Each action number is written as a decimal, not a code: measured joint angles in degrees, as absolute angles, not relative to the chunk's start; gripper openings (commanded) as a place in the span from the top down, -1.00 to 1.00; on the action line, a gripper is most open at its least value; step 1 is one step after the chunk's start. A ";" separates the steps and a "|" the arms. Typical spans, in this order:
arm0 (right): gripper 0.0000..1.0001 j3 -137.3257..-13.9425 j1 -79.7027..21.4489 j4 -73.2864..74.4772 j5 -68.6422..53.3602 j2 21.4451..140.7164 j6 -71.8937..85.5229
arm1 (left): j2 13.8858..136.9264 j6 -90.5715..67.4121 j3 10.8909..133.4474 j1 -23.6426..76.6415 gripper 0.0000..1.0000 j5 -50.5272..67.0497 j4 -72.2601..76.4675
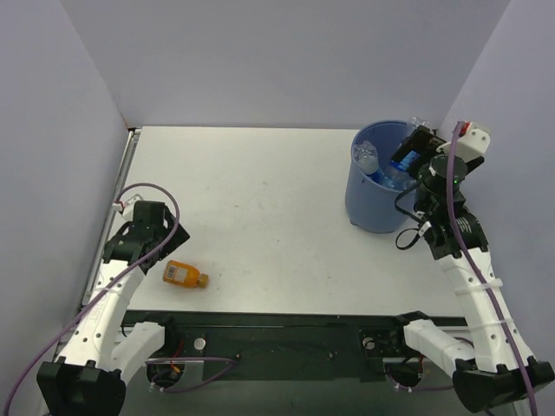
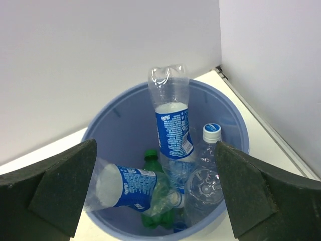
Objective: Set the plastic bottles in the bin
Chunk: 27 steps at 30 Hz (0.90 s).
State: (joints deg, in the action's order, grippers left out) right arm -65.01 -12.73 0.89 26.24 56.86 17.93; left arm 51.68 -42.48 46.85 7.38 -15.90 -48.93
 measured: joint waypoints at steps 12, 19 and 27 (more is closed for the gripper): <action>-0.91 -65.01 -12.73 3.38 20.49 49.32 23.14 | 53.45 -64.14 46.39 14.06 -0.94 -25.74 -61.01; -0.91 -65.01 -12.73 5.41 18.04 49.76 24.23 | 56.69 -68.82 38.79 16.10 -0.94 -24.36 -57.49; -0.89 -65.01 -12.73 8.03 16.23 49.47 24.25 | 59.29 -68.86 33.87 17.02 -0.02 -22.55 -48.64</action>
State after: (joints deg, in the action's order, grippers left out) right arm -65.01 -12.73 8.03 16.23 49.47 24.25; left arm 59.29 -68.86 33.87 17.02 -22.55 -48.64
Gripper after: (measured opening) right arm 0.952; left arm 0.610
